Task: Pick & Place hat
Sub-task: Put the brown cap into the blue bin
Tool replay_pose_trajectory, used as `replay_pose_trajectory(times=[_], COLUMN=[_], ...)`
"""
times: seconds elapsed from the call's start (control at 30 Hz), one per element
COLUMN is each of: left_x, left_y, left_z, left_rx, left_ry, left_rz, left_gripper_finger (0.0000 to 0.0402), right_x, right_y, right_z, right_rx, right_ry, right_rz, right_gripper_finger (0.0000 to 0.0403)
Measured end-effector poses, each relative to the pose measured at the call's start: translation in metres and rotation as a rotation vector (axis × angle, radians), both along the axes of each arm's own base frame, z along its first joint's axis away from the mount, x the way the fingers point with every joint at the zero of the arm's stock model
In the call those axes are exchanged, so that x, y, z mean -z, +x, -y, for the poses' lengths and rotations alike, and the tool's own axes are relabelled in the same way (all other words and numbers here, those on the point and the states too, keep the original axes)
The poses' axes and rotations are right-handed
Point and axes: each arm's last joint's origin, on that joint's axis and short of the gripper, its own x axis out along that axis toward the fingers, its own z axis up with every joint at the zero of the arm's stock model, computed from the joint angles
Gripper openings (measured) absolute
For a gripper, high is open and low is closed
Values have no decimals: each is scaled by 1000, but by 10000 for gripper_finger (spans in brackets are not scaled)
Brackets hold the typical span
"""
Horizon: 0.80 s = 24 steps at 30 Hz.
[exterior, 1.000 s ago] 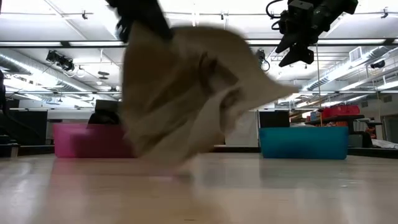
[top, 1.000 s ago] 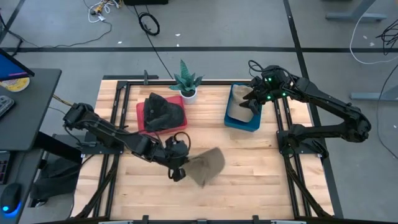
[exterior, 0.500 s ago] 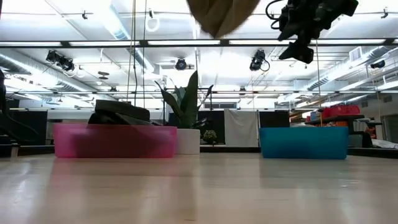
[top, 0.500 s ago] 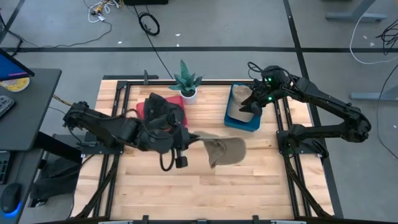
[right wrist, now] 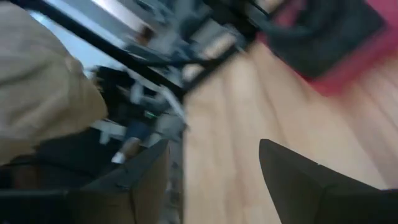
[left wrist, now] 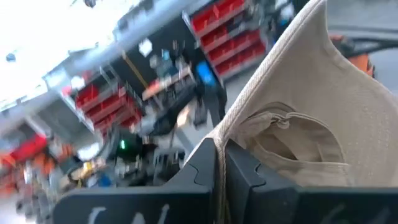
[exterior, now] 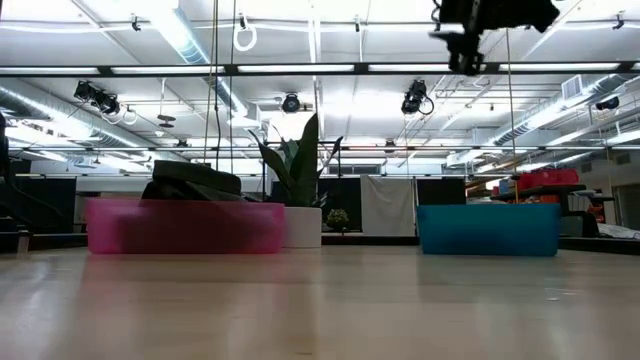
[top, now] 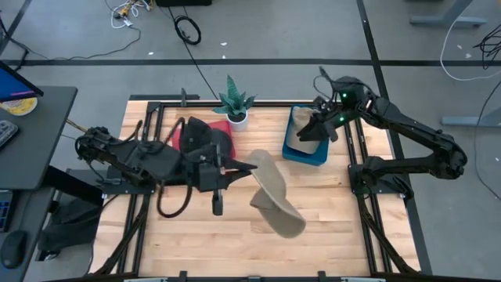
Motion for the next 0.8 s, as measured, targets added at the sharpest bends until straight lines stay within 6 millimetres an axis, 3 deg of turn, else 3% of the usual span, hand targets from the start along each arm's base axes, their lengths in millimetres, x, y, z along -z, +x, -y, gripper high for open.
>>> replay_pose_trajectory(times=[0.37,0.8], left_x=[-16,-34], left_y=[-1,-3], left_z=[2,-2], left_rx=[83,288], left_ry=[62,46], left_rz=[149,368], left_gripper_finger=[13,13], right_x=[-53,-54], right_y=[20,60], right_z=[-19,-44], right_rx=[-162,-326], right_ry=[-128,-85], right_rz=[496,644], right_gripper_finger=[249,249])
